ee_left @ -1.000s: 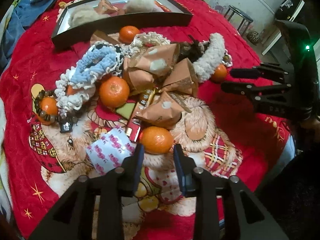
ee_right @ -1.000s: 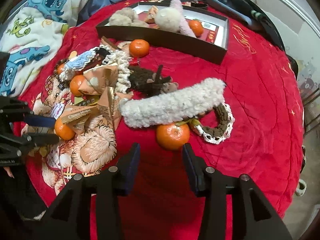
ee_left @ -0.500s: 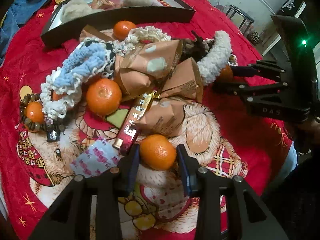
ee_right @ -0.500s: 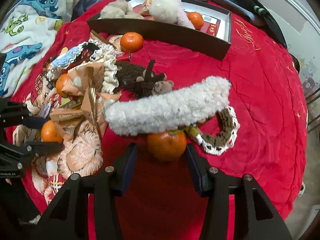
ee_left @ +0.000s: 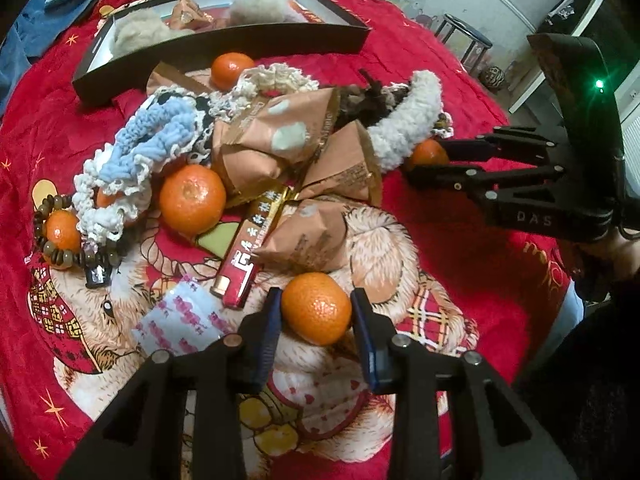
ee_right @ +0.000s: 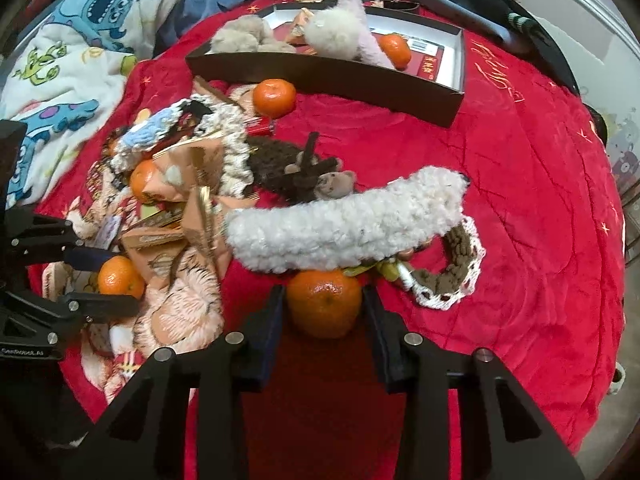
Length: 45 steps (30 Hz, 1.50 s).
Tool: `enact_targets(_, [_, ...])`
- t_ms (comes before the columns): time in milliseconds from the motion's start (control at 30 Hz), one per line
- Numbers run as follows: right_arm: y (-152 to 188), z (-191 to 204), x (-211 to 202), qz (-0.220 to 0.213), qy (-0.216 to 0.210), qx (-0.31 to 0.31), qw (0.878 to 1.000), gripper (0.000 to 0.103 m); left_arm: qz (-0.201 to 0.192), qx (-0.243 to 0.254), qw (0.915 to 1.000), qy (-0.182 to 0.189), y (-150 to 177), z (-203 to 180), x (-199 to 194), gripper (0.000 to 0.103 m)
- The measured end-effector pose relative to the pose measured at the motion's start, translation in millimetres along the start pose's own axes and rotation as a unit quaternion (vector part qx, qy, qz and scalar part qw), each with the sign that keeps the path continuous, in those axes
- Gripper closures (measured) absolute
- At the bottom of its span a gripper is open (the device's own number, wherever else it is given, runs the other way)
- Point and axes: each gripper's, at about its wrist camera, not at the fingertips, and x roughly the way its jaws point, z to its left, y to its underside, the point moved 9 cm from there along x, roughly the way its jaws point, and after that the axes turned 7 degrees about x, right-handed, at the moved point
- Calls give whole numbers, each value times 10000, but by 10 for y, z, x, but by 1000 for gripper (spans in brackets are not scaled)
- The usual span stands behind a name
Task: Organize objects
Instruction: 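Grasp a tangerine with the left tool while the right tool grasps another tangerine, then carry both tangerines into the tray and open both tools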
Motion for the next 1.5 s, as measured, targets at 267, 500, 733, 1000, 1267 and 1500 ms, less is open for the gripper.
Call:
enact_targets(267, [56,125,-157,-101,-182,-100,9997,66,-177,-46,9998,52,-10,41,-225,70])
enact_targets(500, [9,195,-343,-287,-240,-53,9993,66,-384,-82,9992,-22,-71,78,-439,70])
enact_targets(733, [-50,229,-465,-402,-169,-102,9990,66,-429,-131,9989,-126,-143,195,-555,70])
enact_targets(1000, [-151,228,-561,-551,-165,-40,9983,66,-593,-95,9978,-291,-312,338,-705,70])
enact_targets(1267, [-257,257,-577,-613,-120,-31,9980,66,-735,-93,9964,-421,-530,468,-756,70])
enact_targets(1500, [-449,220,-613,-750,-96,33,9971,66,-848,-115,9954,-441,-797,591,-750,70])
